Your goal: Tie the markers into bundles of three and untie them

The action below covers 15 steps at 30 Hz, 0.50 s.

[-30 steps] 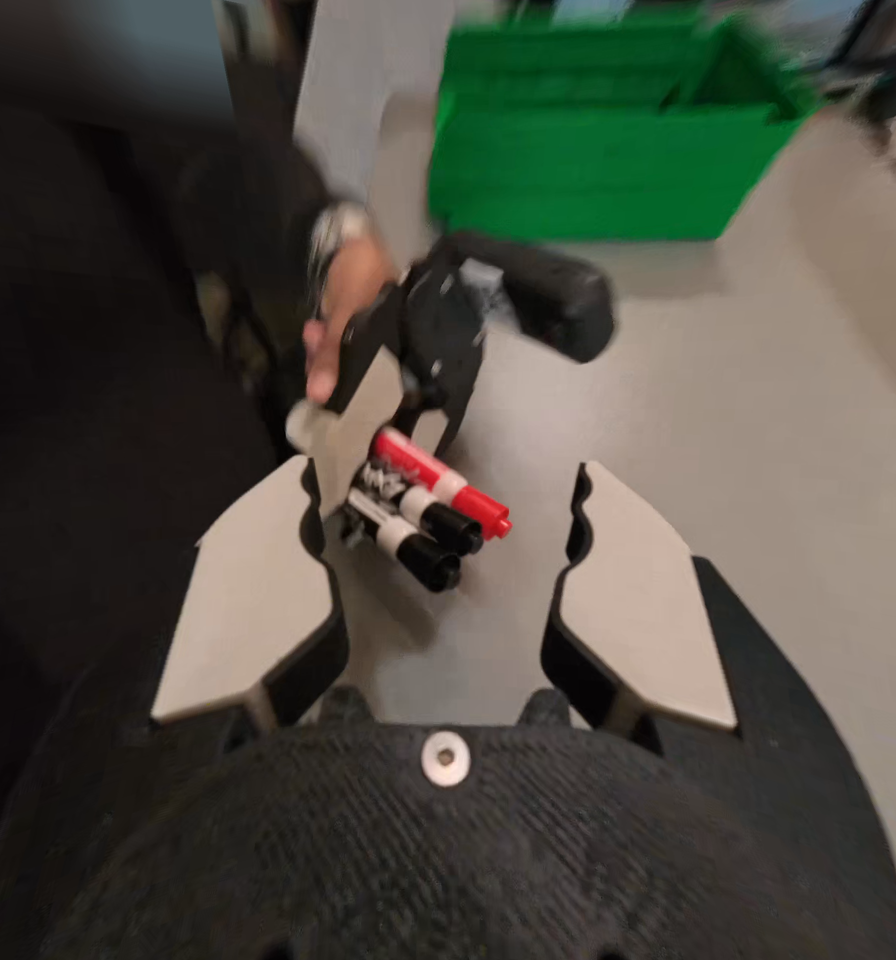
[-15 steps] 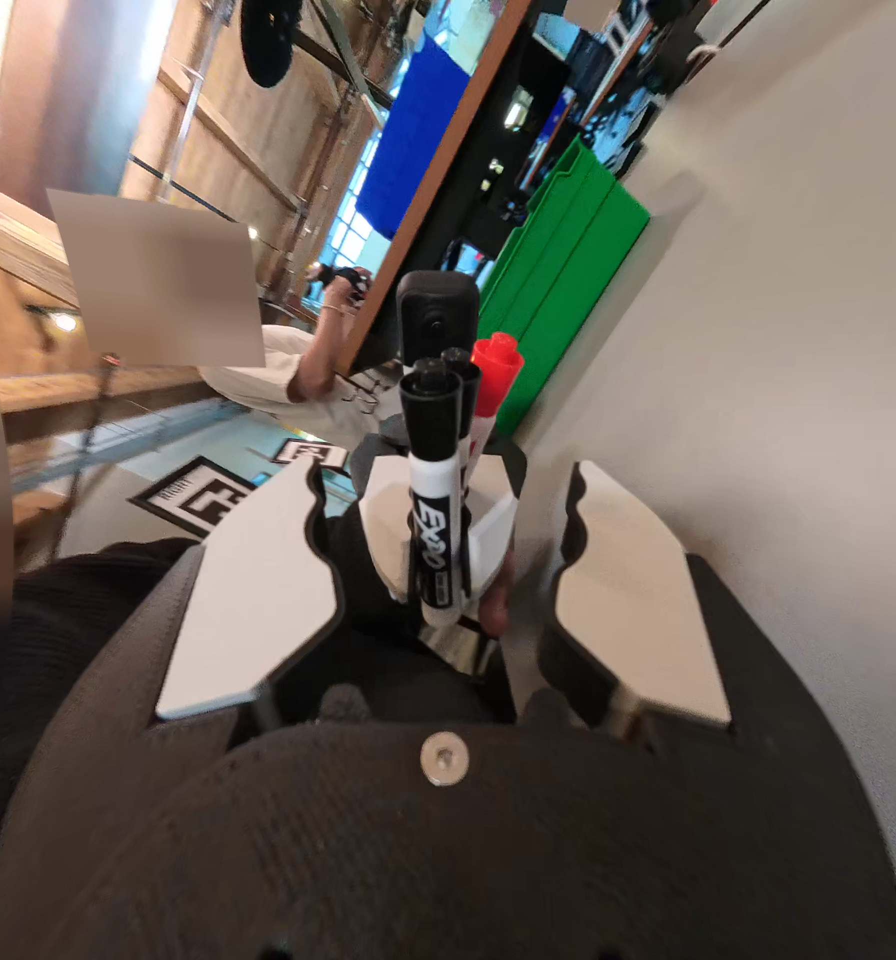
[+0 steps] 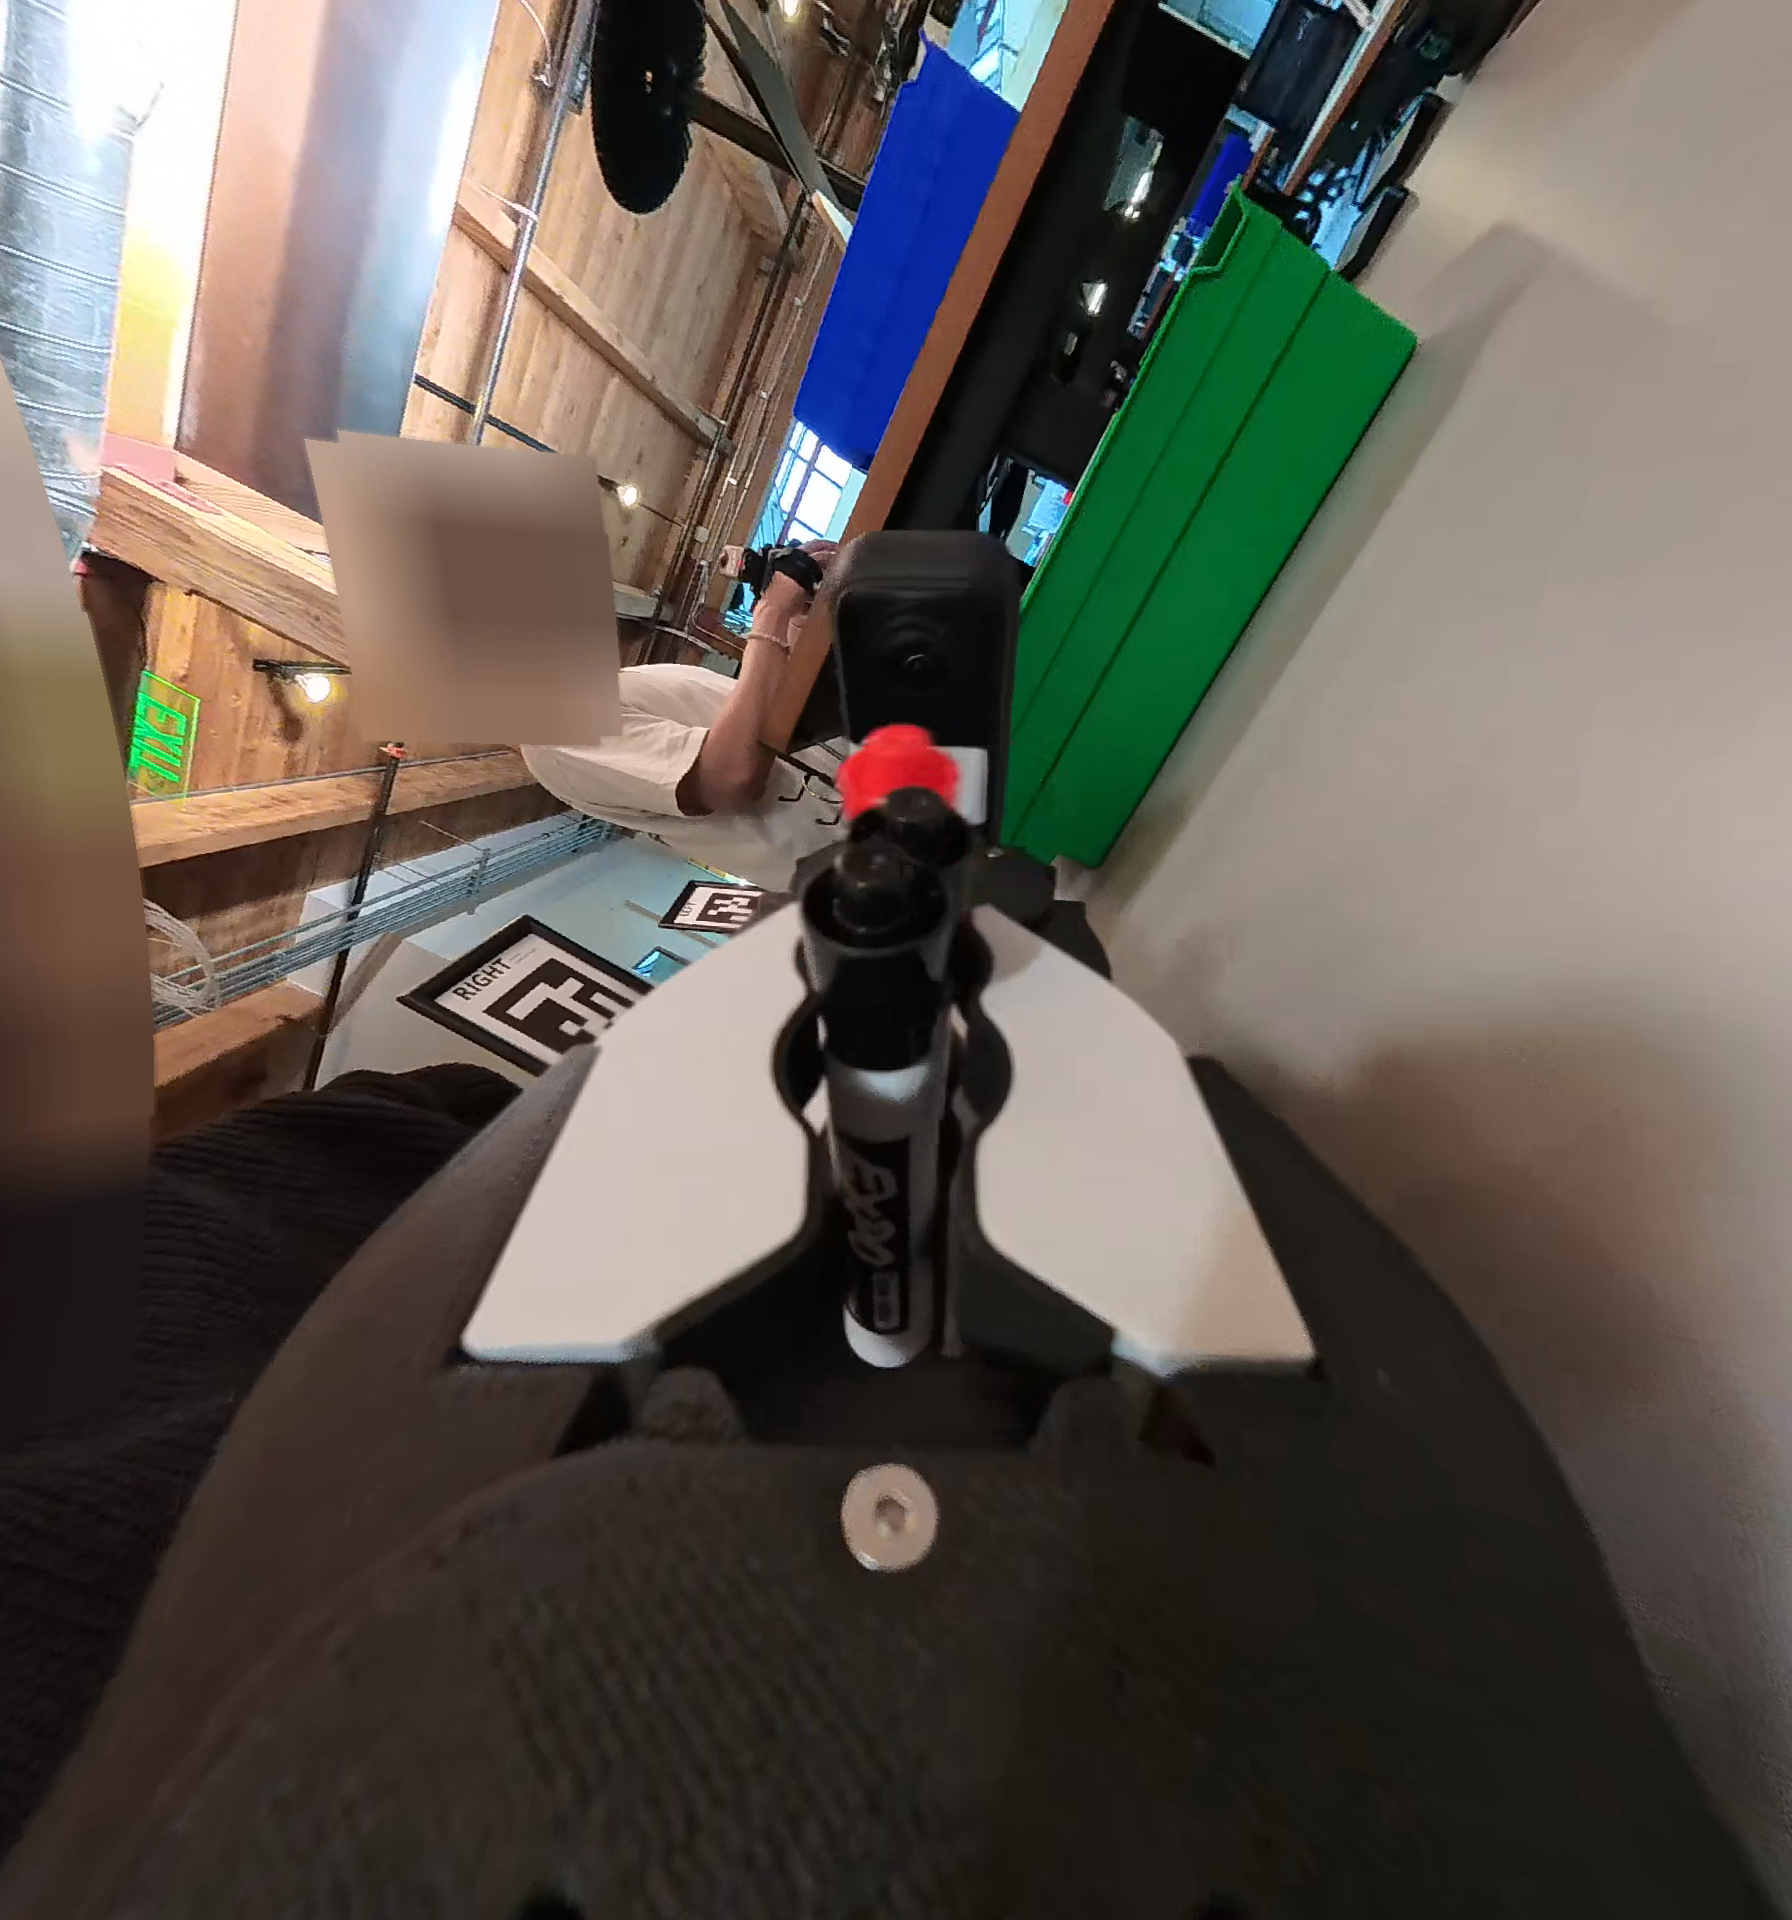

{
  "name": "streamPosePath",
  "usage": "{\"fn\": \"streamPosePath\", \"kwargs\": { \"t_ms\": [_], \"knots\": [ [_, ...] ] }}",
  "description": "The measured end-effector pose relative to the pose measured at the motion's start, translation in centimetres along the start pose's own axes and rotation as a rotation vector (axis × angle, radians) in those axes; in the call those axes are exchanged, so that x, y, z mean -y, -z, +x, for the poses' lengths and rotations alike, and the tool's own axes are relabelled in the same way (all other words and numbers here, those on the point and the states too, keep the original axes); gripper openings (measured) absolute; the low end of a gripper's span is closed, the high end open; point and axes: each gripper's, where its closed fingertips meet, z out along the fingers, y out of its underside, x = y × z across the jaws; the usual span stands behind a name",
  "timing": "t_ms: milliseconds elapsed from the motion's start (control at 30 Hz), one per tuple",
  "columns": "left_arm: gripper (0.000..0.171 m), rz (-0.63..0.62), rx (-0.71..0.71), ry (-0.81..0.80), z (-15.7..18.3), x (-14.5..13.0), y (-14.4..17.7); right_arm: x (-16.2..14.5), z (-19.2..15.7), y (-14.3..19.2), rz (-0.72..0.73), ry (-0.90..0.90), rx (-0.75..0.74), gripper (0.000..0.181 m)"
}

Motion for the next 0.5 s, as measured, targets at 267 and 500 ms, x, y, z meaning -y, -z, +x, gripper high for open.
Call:
{"fn": "streamPosePath", "kwargs": {
  "t_ms": [267, 500],
  "knots": [
    [0.02, 0.01, -0.01, 0.021, -0.12, 0.15, 0.13, 0.05, 0.17, 0.07, 0.006, 0.023, -0.011, 0.019],
    [0.02, 0.018, -0.025, 0.041, -0.08, 0.22, 0.2, 0.13, 0.26, 0.11, 0.001, 0.018, -0.02, 0.019]
  ]
}}
